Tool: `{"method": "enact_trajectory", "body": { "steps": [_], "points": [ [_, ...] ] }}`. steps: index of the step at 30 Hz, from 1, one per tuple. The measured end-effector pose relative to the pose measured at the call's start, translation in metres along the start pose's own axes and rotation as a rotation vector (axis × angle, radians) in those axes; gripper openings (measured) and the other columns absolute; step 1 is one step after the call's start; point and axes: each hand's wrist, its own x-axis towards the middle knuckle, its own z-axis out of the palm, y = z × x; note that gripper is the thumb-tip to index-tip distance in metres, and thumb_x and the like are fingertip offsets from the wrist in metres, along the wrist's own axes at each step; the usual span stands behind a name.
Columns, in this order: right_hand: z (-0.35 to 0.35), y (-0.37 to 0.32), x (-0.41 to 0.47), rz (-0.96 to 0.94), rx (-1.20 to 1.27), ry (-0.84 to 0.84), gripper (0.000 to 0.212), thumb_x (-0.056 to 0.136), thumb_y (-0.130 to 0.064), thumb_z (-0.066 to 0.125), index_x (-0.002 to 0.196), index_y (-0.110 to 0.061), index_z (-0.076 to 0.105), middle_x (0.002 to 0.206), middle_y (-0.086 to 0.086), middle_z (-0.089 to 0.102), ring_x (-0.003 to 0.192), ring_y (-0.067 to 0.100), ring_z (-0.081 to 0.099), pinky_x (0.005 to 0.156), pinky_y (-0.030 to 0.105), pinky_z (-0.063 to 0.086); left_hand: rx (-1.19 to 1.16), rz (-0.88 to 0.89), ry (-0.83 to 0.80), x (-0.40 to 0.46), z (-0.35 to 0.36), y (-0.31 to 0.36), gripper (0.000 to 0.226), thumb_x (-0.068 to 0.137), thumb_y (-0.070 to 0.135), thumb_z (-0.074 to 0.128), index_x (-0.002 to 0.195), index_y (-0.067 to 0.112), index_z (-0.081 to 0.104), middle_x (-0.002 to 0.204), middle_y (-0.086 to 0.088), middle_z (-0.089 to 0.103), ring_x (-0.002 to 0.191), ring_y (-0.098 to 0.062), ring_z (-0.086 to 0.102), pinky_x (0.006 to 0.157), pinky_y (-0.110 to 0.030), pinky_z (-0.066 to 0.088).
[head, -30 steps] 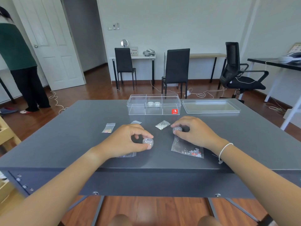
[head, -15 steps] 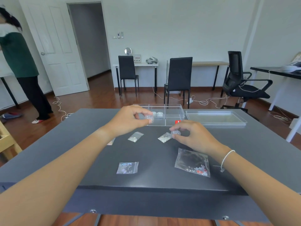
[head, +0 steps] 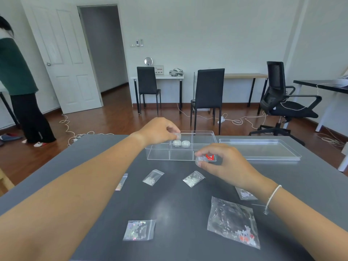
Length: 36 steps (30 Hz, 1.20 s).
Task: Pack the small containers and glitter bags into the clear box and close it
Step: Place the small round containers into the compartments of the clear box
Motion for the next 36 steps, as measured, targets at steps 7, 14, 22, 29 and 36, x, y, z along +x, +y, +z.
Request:
{"method": "enact_trajectory", "body": {
  "steps": [7, 14, 22, 29, 36],
  "points": [
    [0.001, 0.007, 0.007, 0.002, 0.053, 0.021, 0.013, 0.078, -0.029, 0.069, 0.091, -0.033, 0.068, 0.091, -0.030, 0.059, 0.093, -0.003, 0.053, 0.084, 0.011, 0.037, 0.115, -0.039, -0.153, 0.015, 0.010, -0.003, 0.013, 0.074, 0.029, 0.072, 0.084, 0.021, 0.074, 0.090, 0.007, 0.070, 0.090, -0.011, 0.063, 0.084, -0.026, 0.046],
    [0.006, 0.010, 0.006, -0.004, 0.091, 0.012, 0.014, 0.078, -0.029, 0.070, 0.090, -0.035, 0.067, 0.094, -0.026, 0.063, 0.098, 0.001, 0.057, 0.088, 0.016, 0.042, 0.218, -0.057, -0.229, 0.027, 0.018, 0.000, 0.016, 0.074, 0.027, 0.072, 0.086, 0.017, 0.073, 0.099, 0.004, 0.071, 0.094, -0.012, 0.061, 0.085, -0.027, 0.046],
    [0.007, 0.012, 0.006, 0.002, 0.106, -0.003, 0.015, 0.077, -0.031, 0.070, 0.086, -0.041, 0.064, 0.093, -0.023, 0.065, 0.096, -0.001, 0.056, 0.087, 0.013, 0.041, 0.260, -0.082, -0.280, 0.032, 0.019, 0.002, 0.013, 0.072, 0.025, 0.073, 0.085, 0.022, 0.072, 0.095, 0.009, 0.067, 0.088, -0.012, 0.059, 0.073, -0.023, 0.041],
    [0.007, 0.012, 0.005, 0.020, 0.115, -0.001, 0.015, 0.077, -0.029, 0.071, 0.085, -0.040, 0.065, 0.086, -0.028, 0.062, 0.087, -0.006, 0.054, 0.080, 0.005, 0.038, 0.237, -0.069, -0.283, 0.030, 0.018, -0.003, 0.010, 0.074, 0.023, 0.069, 0.083, 0.022, 0.072, 0.091, 0.012, 0.065, 0.087, -0.009, 0.058, 0.076, -0.023, 0.040],
    [0.001, 0.007, 0.015, 0.024, 0.104, 0.021, 0.023, 0.077, -0.027, 0.071, 0.078, -0.047, 0.061, 0.088, -0.027, 0.062, 0.090, -0.014, 0.052, 0.077, -0.004, 0.033, 0.066, 0.036, -0.089, 0.014, -0.008, -0.014, 0.010, 0.079, 0.027, 0.066, 0.074, 0.033, 0.071, 0.081, 0.024, 0.064, 0.079, 0.010, 0.057, 0.070, -0.009, 0.035]
  ]
}}
